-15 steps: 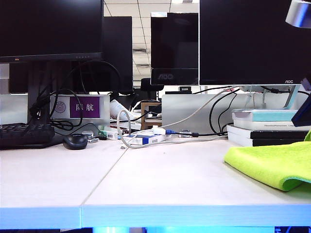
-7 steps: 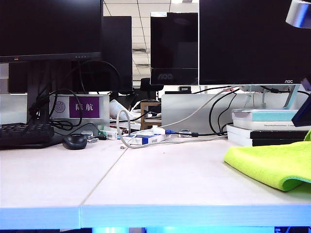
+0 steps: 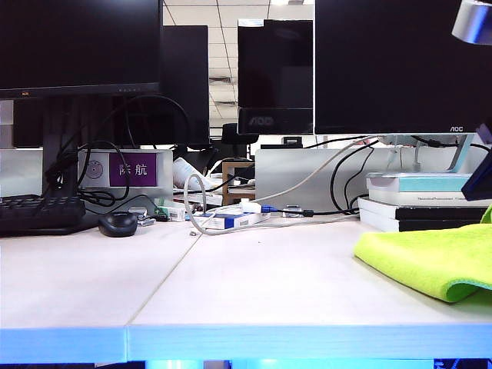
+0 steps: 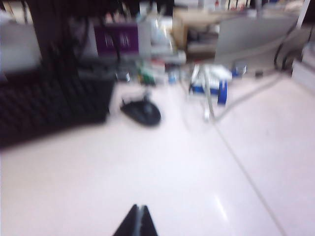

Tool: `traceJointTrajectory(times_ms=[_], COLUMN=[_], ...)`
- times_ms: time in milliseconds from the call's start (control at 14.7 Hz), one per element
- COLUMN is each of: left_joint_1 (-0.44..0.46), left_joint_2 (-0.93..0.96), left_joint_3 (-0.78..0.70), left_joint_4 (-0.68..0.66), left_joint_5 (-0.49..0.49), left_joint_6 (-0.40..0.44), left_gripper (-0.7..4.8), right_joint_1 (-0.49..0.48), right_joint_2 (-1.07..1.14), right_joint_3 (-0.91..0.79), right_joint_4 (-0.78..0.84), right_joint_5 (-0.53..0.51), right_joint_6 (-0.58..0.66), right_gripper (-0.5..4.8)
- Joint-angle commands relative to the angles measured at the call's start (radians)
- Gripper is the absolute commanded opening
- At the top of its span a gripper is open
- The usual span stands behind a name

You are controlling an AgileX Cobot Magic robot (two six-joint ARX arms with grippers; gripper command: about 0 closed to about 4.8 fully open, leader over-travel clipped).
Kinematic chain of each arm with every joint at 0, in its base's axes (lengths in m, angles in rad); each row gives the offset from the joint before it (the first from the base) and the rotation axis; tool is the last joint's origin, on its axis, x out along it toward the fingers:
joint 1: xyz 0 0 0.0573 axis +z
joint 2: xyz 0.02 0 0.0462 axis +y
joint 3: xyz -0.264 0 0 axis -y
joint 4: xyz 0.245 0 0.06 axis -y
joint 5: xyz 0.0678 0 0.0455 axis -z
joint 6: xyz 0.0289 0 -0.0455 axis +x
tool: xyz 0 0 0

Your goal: Wipe the table from left to right using the rag.

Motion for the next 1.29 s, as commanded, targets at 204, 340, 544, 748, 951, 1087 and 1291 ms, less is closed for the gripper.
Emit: traceJointTrajectory(times_ms=[204, 340, 544, 748, 951, 1087, 1291], left_joint_1=[0.000, 0.007, 0.033, 0.035, 0.036, 0.036, 0.036], left_joint_2=[-0.079, -0.111, -0.111, -0.111, -0.111, -0.111, -0.111], left_joint_3=[-0.293, -0.322, -0.322, -0.322, -0.322, -0.322, -0.322], left_joint_4=[0.204, 0.192, 0.192, 0.193, 0.193, 0.193, 0.193], left_joint_5=[-0.069, -0.089, -0.063, -0.109, -0.111, -0.110, -0.111], left_joint_6=[-0.066, -0.057, 0.039, 0.048, 0.048, 0.048, 0.048], left_gripper=[-0.04, -0.04, -0.04, -0.02, -0.02, -0.02, -0.02], right_joint_1=[-0.001, 0.000, -0.001, -0.001, -0.001, -0.002, -0.085], right_joint_2=[-0.002, -0.002, -0.002, -0.002, -0.002, -0.013, -0.131], right_joint_3=[0.003, 0.003, 0.003, 0.003, 0.003, -0.008, -0.093], right_joint_4=[0.012, 0.012, 0.011, 0.011, 0.011, 0.016, 0.019], right_joint_5=[0.002, 0.002, 0.002, 0.002, 0.002, 0.001, 0.108], right_joint_6=[0.004, 0.004, 0.004, 0.004, 0.004, 0.004, 0.004], right_gripper=[0.62, 0.62, 0.62, 0.62, 0.62, 0.62, 0.62])
